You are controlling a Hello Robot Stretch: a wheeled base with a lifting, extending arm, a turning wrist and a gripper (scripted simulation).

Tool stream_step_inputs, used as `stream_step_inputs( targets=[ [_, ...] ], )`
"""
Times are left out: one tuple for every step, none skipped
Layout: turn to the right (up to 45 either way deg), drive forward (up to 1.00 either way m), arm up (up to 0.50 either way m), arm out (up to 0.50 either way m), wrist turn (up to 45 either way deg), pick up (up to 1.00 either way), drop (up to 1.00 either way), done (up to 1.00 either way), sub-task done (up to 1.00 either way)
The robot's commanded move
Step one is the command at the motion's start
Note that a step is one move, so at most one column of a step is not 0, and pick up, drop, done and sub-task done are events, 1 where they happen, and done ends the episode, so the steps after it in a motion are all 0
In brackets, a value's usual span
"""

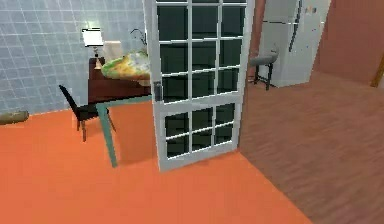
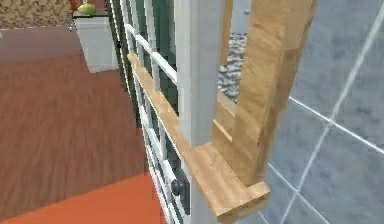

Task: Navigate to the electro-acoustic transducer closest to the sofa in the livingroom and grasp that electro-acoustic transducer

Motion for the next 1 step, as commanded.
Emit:
stream_step_inputs(
  targets=[
    [0.0, 0.4, 0.0, 0.0, 0.0, 0.0, 0.0, 0.0, 0.0]
  ],
)
